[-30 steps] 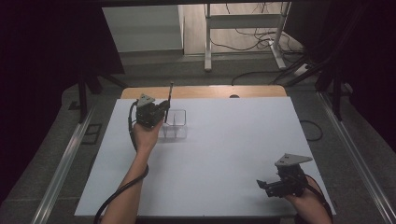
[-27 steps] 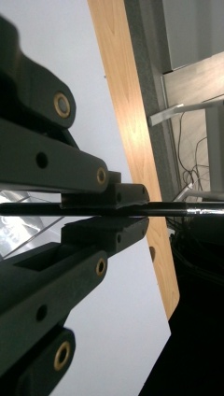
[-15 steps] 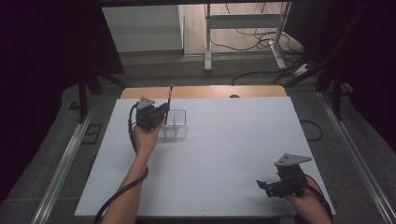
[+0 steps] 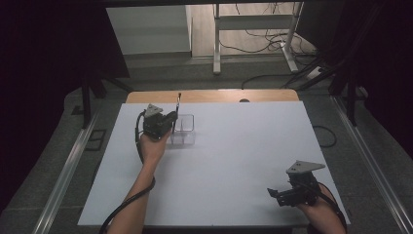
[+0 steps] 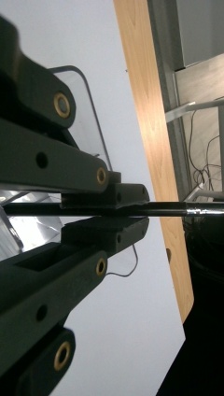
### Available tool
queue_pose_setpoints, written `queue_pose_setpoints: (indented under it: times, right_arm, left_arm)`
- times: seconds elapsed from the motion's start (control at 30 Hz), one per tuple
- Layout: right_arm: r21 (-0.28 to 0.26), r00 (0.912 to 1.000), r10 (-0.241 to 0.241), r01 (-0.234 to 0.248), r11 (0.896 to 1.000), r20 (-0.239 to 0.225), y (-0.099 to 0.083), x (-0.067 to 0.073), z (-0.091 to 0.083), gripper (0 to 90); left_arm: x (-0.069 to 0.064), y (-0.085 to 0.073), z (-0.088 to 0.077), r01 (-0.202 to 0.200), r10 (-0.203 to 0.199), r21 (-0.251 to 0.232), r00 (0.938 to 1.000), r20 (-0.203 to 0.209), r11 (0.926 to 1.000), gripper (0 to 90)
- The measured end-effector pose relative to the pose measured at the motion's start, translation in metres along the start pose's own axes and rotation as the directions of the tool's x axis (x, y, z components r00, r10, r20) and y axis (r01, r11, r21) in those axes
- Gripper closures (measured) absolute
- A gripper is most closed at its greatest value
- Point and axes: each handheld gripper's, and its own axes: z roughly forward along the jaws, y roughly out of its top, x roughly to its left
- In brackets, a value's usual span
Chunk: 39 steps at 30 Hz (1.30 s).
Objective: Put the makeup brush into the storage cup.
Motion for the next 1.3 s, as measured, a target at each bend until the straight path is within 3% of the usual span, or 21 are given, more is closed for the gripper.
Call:
queue_pose_setpoints:
  times: [0.37,0.4,0.5,0.77,1.03,1.3]
  right_arm:
    - [0.001,1.0000,0.000,0.000,1.000,-0.001,0.000,0.000,0.000,3.7]
    - [0.002,1.0000,0.000,0.000,1.000,-0.002,0.000,0.000,0.000,3.7]
    - [0.002,1.0000,-0.001,0.001,1.000,-0.001,0.000,0.000,0.000,3.8]
    - [0.004,1.0000,-0.003,0.003,1.000,-0.002,0.000,0.001,0.000,3.8]
    - [0.005,1.0000,-0.004,0.004,1.000,-0.001,0.000,0.001,0.000,3.8]
    - [0.007,1.0000,-0.004,0.004,1.000,0.000,0.000,0.001,0.001,3.8]
  left_arm:
    - [0.000,-0.004,0.000,0.009,-0.009,0.009,0.9999,0.014,0.9999,82.8]
    - [0.000,-0.003,-0.001,0.011,-0.011,0.003,0.9995,0.029,0.9999,80.0]
    - [-0.001,0.000,-0.002,0.015,-0.016,0.007,0.9984,0.054,0.9999,58.2]
    - [-0.001,0.005,-0.003,0.009,-0.012,0.057,0.9982,0.058,0.9983,34.6]
    - [-0.002,0.009,-0.006,-0.012,0.007,0.076,0.9980,0.063,0.9970,21.4]
    - [-0.001,0.012,-0.010,-0.010,0.001,0.097,0.9955,0.095,0.9952,14.8]
